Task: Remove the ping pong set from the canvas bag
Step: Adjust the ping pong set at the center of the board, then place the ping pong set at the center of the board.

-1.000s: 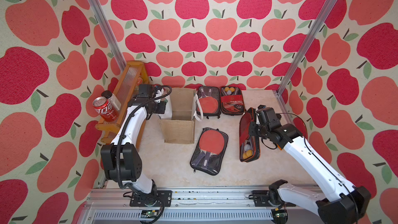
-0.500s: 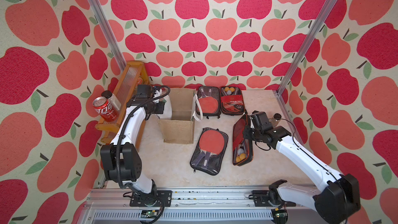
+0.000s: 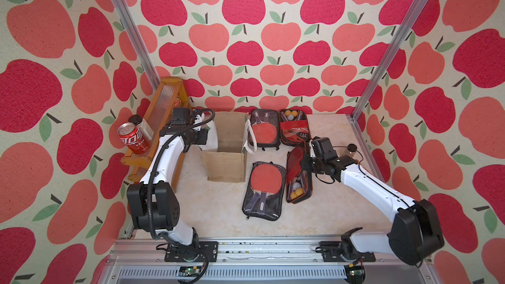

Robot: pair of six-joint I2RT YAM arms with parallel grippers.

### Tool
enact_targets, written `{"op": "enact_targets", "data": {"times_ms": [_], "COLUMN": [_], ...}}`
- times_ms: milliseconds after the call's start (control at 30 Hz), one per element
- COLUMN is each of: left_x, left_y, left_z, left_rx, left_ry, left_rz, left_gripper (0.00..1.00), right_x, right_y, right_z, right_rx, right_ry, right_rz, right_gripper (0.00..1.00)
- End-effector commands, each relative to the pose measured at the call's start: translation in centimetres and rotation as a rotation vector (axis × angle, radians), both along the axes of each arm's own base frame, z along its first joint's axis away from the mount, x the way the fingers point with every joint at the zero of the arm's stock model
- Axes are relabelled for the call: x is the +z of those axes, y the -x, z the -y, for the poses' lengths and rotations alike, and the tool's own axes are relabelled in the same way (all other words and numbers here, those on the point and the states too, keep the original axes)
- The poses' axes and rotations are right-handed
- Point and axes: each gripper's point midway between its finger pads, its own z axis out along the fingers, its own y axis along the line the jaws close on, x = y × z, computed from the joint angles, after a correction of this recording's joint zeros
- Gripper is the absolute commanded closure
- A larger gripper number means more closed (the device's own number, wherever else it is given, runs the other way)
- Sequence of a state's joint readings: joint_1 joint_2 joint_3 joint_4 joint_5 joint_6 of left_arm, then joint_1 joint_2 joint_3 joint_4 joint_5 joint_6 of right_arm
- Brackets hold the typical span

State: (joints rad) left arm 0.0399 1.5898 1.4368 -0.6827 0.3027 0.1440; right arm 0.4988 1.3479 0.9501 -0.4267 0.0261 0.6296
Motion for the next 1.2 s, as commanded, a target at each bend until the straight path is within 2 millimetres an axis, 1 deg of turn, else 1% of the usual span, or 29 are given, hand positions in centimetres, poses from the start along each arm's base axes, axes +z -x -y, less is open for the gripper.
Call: {"op": "enact_targets", "data": {"times_ms": [0,200,367,500,633,700,767,933,1067,1167], "left_x": [-1.0,-1.3,-1.4,-1.7,-1.8,-2.1,-2.3,-2.3,-2.4,-2.4], "left_y": [0.8,0.8,0.8,0.8,0.8,0.8,0.8,0.8,0.9,0.9], "left_z": [-0.3,0.2,0.3,0.4,0.5,0.5,0.7,0.8,0.8,0.9], "left_rx": [0.014,-0.003,-0.009,-0.013,-0.015,-0.017,-0.02,-0.026,-0.025,-0.026], "left_ry": [0.015,0.027,0.025,0.024,0.026,0.028,0.029,0.027,0.025,0.025], "left_rz": [-0.048,-0.063,-0.067,-0.074,-0.079,-0.084,-0.09,-0.093,-0.094,-0.095], "left_gripper": [1.0,1.0,1.0,1.0,1.0,1.0,1.0,1.0,1.0,1.0], "right_x": [2.2,2.3,2.4,3.2,4.7,5.2,5.6,5.3,4.1,3.2], "right_y": [-1.6,-2.4,-2.7,-2.3,-1.6,-1.1,-0.6,0.3,1.0,1.3], "right_z": [-1.4,-2.5,-3.1,-2.3,-0.8,-0.3,-0.3,0.3,0.8,1.0], "right_rx": [0.027,0.062,0.089,0.107,0.116,0.124,0.141,0.144,0.139,0.13], "right_ry": [-0.05,-0.065,-0.056,-0.005,0.026,0.01,-0.048,-0.135,-0.165,-0.225], "right_rz": [0.064,0.061,0.052,0.062,0.081,0.088,0.093,0.098,0.085,0.076], "right_gripper": [1.0,1.0,1.0,1.0,1.0,1.0,1.0,1.0,1.0,1.0]}}
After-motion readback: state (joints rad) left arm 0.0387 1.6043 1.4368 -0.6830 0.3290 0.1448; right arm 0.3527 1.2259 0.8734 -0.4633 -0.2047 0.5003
